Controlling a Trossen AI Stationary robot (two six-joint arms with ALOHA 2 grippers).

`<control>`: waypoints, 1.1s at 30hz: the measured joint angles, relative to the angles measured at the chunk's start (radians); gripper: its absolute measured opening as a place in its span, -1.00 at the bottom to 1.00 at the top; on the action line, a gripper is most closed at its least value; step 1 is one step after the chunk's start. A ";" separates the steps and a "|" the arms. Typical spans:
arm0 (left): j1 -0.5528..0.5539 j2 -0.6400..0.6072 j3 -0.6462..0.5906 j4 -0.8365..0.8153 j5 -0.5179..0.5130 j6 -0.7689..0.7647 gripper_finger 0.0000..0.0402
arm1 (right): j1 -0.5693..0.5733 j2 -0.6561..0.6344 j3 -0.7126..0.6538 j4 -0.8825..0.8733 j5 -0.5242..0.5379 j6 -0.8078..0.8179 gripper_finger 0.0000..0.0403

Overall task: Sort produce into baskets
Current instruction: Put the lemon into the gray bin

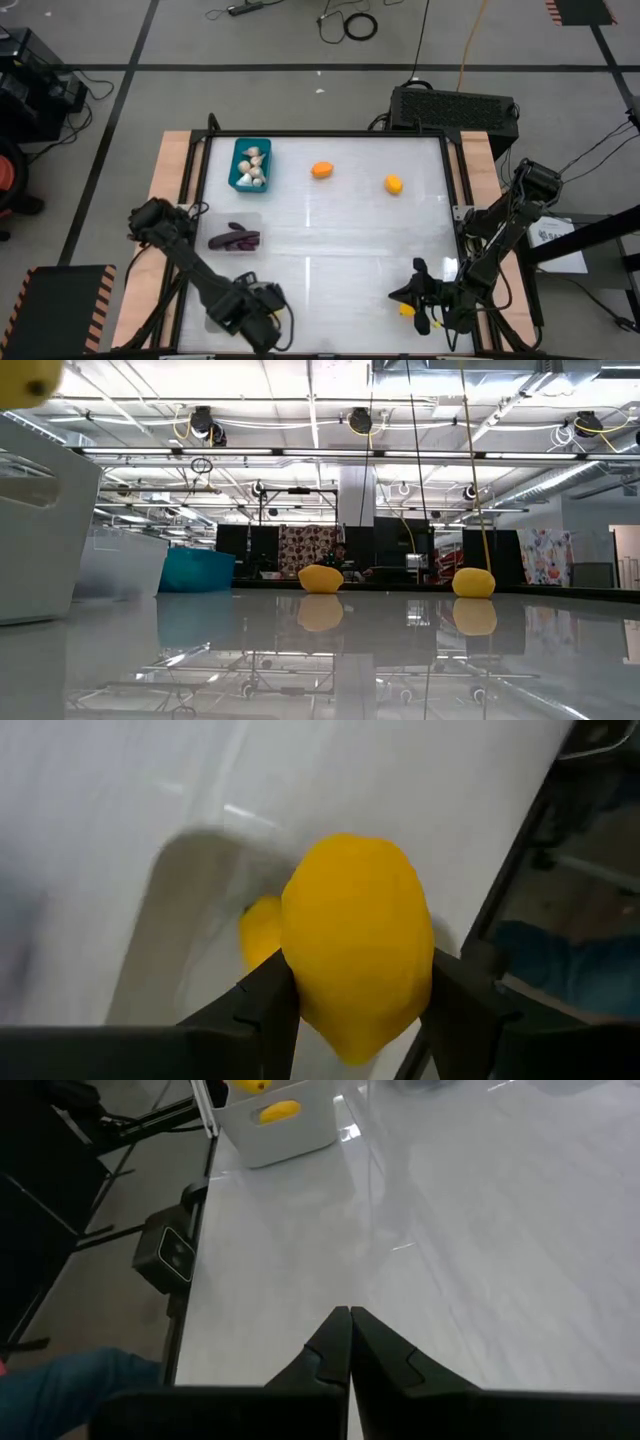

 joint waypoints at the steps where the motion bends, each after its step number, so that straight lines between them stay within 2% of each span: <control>1: -0.011 0.000 0.000 -0.014 -0.001 -0.025 -0.13 | 0.000 0.000 0.000 0.000 0.000 -0.003 -1.00; 11: -0.055 0.000 0.000 -0.175 0.002 -0.186 -0.13 | 0.004 0.001 0.000 0.000 -0.001 -0.017 -1.00; 23: -0.065 0.000 0.000 -0.256 0.171 -0.188 -0.12 | 0.004 0.075 0.000 0.013 -0.003 -0.012 -1.00; 27: -0.064 0.001 0.000 -0.278 0.185 -0.187 -0.12 | 0.004 0.096 0.000 0.044 -0.003 0.005 -1.00; 33: -0.070 0.001 0.000 -0.311 0.184 -0.125 -0.10 | 0.002 0.097 0.000 0.139 0.014 -0.129 -1.00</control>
